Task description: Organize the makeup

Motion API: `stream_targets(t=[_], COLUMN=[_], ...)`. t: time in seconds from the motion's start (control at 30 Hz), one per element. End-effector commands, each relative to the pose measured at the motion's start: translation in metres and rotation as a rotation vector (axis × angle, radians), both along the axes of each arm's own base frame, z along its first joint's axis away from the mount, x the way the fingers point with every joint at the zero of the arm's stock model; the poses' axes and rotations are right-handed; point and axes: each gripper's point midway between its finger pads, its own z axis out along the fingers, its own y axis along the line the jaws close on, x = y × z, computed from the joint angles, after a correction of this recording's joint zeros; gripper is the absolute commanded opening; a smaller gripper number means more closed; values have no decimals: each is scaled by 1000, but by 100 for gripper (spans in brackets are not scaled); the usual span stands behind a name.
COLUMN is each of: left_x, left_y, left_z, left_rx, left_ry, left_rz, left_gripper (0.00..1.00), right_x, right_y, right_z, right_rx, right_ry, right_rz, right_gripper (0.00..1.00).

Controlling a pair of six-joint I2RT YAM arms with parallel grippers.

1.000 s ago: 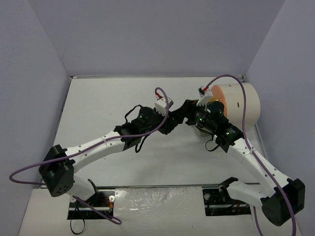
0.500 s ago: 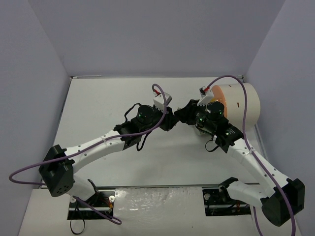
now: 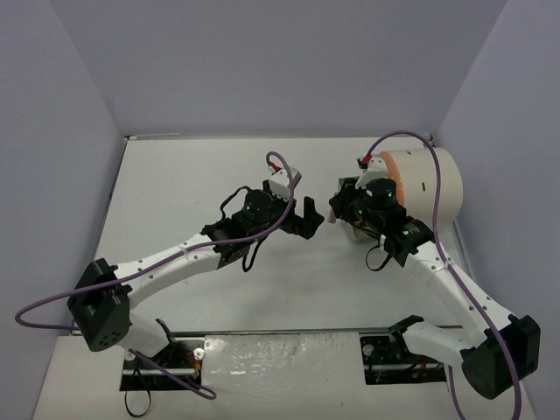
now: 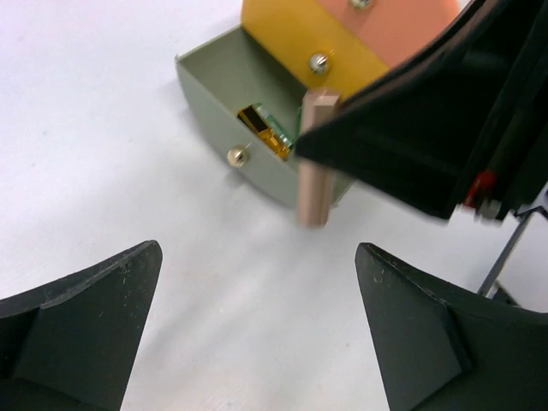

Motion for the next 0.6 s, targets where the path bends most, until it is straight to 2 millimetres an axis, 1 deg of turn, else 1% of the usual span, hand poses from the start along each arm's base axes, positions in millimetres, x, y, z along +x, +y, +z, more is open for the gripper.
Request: stream_targets(t=[0.0, 0.03, 0.07, 0.13, 0.23, 0.27, 0.33, 0.4, 0.47, 0.53, 0.57], left_x=[5, 6, 7, 7, 3, 1, -2, -4, -5, -7, -9], left_y=[28, 36, 42, 56, 73, 80, 89, 99, 105, 108, 112], left_z=[25, 17, 10, -1, -17, -23, -30, -37, -41, -43, -49], left_rx=[-6, 27, 53, 96, 142, 158, 177, 198, 207, 210, 230], left_ry=[-55, -49, -44, -26, -4, 3, 12, 21, 29, 36, 51], left_rz=[104, 131, 147, 181, 213, 225, 237, 256, 262, 263, 264], left_gripper=[96, 97, 97, 97, 97, 97, 97, 97, 97, 97, 97], right_x=[29, 32, 34, 43, 53, 57, 61, 68, 73, 78, 79], right_y=[-53, -61, -66, -78, -90, -91, -95, -96, -96, -97, -97], right_z=[15, 10, -1, -11, -30, -38, -47, -65, -74, -82, -85], right_rx=[-242, -293, -336, -427, -510, -530, -553, -582, -592, -612, -619], right_ry=[-61, -44, -10, 23, 78, 99, 123, 169, 188, 205, 211], right_rz=[-186, -211, -223, -261, -299, -303, -313, -314, -315, -319, -322], right_gripper=[0, 0, 0, 0, 0, 0, 0, 0, 1, 4, 5])
